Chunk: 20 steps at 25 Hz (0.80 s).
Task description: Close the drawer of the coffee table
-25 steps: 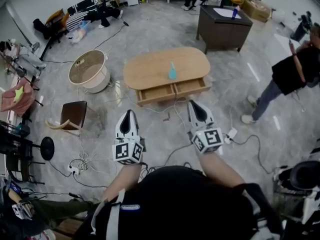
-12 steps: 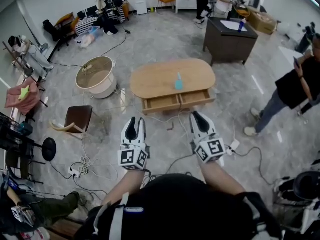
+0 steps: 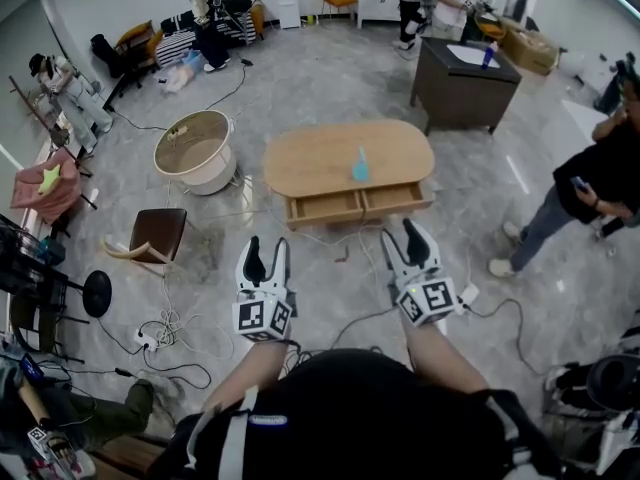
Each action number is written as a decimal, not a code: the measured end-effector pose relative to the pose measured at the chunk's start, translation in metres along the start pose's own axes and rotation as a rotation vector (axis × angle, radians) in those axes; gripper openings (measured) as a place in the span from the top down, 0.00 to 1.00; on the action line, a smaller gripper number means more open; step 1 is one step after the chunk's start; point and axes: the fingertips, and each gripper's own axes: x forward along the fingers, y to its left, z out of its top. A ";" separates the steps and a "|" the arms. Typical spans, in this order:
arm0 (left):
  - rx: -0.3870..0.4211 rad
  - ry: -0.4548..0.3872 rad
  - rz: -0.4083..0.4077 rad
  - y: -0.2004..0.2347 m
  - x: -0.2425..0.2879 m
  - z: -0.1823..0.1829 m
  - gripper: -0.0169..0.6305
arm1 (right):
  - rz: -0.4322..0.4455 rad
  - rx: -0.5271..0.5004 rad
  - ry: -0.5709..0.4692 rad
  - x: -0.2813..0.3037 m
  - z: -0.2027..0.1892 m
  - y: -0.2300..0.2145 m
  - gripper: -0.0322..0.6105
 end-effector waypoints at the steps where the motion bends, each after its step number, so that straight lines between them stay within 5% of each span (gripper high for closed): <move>1: 0.001 0.001 0.002 0.001 0.000 0.000 0.61 | 0.000 0.001 -0.004 -0.001 0.001 0.000 0.66; 20: 0.002 0.040 0.028 -0.021 0.037 -0.016 0.61 | -0.073 -0.014 -0.001 -0.004 0.010 -0.065 0.66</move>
